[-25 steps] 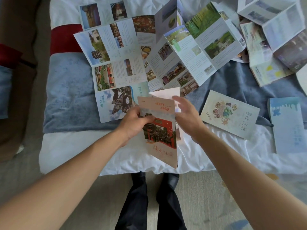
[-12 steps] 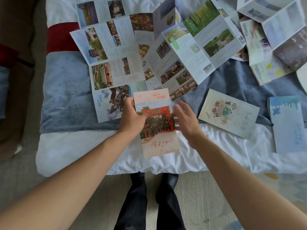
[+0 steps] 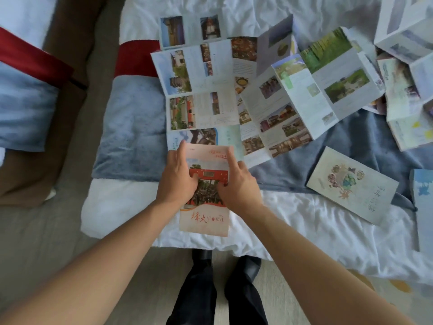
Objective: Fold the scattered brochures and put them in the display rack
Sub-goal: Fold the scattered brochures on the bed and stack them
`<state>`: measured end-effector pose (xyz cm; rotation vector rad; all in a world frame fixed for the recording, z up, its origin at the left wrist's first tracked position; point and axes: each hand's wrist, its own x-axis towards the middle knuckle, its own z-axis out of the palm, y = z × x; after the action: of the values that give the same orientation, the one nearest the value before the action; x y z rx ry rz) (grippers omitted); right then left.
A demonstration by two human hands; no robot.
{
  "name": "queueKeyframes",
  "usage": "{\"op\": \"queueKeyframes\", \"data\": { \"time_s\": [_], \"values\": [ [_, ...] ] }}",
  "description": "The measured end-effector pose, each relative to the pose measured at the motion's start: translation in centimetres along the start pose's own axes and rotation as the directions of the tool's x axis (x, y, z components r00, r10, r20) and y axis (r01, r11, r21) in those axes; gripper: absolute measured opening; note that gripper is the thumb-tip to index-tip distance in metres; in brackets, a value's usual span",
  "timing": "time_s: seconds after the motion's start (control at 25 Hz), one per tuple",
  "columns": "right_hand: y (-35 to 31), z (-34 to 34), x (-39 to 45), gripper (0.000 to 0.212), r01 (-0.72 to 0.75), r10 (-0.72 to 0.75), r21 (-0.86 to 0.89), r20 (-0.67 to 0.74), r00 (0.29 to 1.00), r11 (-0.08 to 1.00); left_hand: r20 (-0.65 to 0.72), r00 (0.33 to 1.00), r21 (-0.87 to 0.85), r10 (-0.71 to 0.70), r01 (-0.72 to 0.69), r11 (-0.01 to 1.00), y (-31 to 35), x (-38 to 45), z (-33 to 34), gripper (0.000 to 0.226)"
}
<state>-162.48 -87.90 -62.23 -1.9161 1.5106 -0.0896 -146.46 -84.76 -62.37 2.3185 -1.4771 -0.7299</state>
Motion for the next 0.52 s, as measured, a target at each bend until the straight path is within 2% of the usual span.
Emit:
{"op": "queueKeyframes", "data": {
  "time_s": [0.2,0.36,0.52],
  "values": [
    [-7.5,5.8,3.5,0.094,0.127,-0.112,-0.164,0.098,0.989,0.978,-0.076,0.994,0.15,-0.083,0.093,0.984,-8.0,1.6,-4.9,0.087],
    [-13.2,11.0,6.8,0.094,0.118,-0.096,-0.257,0.097,0.991,0.959,-0.096,0.994,0.26,-0.059,0.082,0.962,-13.9,4.4,-8.0,0.087],
    [-16.6,15.3,9.5,0.098,0.116,-0.084,-0.282,0.122,0.989,0.952,-0.07,0.994,0.272,-0.083,0.1,0.957,-18.6,7.3,-9.5,0.092]
  ]
}}
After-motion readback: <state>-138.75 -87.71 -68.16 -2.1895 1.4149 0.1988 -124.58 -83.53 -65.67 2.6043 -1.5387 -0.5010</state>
